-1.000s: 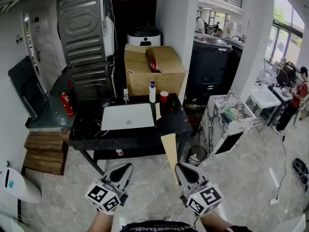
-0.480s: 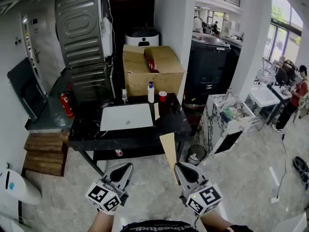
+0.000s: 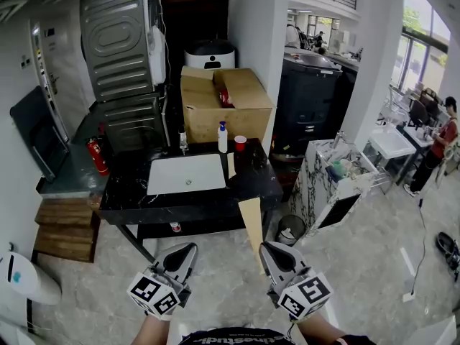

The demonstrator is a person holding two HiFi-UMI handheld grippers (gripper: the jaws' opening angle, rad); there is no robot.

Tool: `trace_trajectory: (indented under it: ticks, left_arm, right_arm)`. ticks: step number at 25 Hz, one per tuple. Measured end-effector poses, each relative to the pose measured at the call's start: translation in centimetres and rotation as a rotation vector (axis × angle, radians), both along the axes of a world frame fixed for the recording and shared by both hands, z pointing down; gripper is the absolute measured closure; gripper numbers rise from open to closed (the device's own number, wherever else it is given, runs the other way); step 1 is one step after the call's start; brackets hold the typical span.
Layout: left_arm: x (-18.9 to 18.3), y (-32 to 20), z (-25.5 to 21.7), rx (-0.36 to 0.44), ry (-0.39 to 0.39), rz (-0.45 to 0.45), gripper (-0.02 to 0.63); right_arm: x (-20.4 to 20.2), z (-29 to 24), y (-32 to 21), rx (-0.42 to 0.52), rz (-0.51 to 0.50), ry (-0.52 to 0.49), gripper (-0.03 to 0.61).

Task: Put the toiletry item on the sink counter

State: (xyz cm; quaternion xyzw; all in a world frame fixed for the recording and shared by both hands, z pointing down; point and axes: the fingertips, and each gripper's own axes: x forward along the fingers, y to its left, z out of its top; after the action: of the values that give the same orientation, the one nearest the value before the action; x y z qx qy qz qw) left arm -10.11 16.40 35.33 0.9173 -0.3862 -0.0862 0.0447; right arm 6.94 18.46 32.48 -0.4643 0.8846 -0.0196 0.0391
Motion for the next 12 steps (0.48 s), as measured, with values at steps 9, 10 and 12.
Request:
trace_trajectory:
  ticks: [9,10,12]
  left_arm:
    - [1.9,0.1,0.2,-0.004,0.011,-0.009,0.6]
    - [2.2,0.2,0.2,-0.003,0.01,-0.011,0.6]
    - [2.8,0.2,0.2,-0.003,0.012,-0.018,0.6]
  right_arm:
    - [1.4,0.3,0.2,-0.02,-0.019,0.026,0.537]
    - [1.7,0.2,0.2,-0.019,-0.021,0.026,0.537]
    - [2.3,0.1,0.2,-0.018,-0.025,0.026,0.537]
